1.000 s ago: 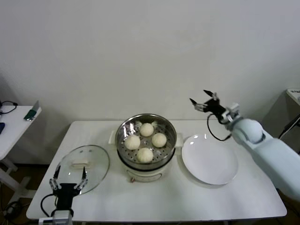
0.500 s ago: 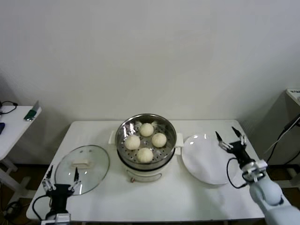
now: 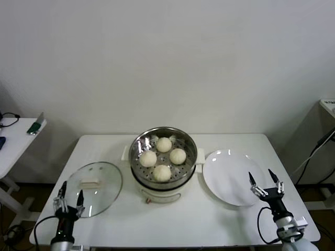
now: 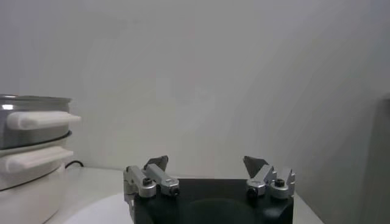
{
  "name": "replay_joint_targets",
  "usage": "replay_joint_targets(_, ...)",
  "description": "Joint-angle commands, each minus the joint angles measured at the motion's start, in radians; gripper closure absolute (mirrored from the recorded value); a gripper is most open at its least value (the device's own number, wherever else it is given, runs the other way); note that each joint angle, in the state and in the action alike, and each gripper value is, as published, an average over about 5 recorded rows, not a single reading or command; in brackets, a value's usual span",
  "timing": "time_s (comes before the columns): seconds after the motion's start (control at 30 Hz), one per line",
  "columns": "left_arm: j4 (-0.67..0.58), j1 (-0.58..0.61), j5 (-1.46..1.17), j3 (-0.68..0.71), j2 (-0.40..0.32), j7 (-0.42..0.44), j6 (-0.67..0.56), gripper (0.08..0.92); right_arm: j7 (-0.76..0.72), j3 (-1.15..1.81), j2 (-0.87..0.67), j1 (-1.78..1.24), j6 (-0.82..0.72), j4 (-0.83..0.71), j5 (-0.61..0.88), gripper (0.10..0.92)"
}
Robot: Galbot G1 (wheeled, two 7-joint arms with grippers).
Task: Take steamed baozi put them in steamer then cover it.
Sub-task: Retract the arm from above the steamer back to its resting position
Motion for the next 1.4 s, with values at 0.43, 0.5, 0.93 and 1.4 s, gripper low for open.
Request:
replay_joint_targets(0.43,0.357,-0.297,0.332,0.033,0.080,-0.005,-0.004,0.177,-0.007,0.095,0.049,-0.143,0.057,0.041,0.026,0.203)
replay_joint_targets(0.5,0.372,-0.318,0.330,0.041,0.083,0.000,-0.003,0.177,-0.006,0.100,0.051,-0.148,0.059,0.041,0.026,0.203)
replay_joint_targets(0.93,0.502,-0.403,0.340,0.050,0.080,0.000,0.000,0.215,-0.008,0.119,0.073,-0.185,0.071,0.075,0.025,0.203)
replay_joint_targets(1.4,0.488,-0.395,0.339,0.043,0.061,-0.006,-0.007,0.614,-0.006,0.116,0.082,-0.174,0.070,0.070,0.027,0.203)
